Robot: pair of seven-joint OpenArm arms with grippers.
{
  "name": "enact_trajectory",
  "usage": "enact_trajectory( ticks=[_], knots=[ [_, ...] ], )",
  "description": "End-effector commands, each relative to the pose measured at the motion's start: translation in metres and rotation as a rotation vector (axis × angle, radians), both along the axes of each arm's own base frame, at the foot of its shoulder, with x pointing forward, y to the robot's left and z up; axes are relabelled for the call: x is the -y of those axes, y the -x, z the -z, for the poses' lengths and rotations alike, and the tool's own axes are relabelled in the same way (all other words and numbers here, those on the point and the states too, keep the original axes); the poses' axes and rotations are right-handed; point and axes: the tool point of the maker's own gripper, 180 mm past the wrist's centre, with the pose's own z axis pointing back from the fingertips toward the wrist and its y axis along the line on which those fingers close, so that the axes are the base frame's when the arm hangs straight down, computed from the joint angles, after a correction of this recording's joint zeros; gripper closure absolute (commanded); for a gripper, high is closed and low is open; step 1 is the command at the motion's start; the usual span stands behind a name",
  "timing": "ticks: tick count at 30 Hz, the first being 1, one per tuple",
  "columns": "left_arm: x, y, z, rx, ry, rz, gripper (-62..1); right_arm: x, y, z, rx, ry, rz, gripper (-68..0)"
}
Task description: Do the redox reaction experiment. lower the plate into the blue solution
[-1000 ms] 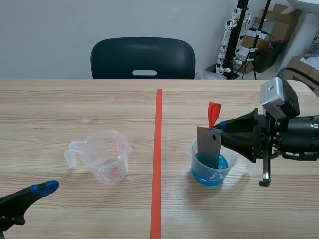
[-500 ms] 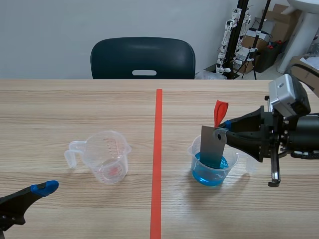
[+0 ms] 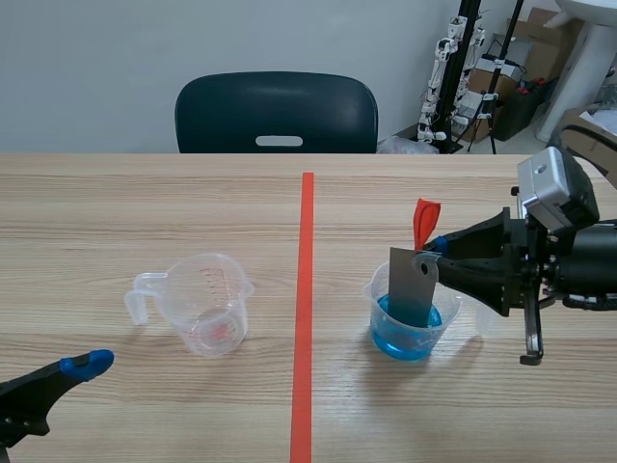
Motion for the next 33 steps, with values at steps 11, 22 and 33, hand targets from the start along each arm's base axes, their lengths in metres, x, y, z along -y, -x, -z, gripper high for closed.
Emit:
enact_trajectory(
  ticks=[11,22,33],
  knots=[
    [-0.0016,0.0033,-0.0098,0.031,0.044,-0.004,-62.3,-0.0011,-0.0048,-0.0143,0.023,-0.035,-0.004,-0.6],
    [-0.0016,0.0033,-0.0098,0.031,0.044,-0.004,-62.3,0.0000,-0.0071,-0.0131,0.037,-0.023,0.007,-0.6],
    [-0.0016,0.0033,-0.0098,0.031,0.044,-0.004,-62.3,-0.0009,-0.0057,-0.0120,0.032,-0.027,0.006,-0.6]
  ],
)
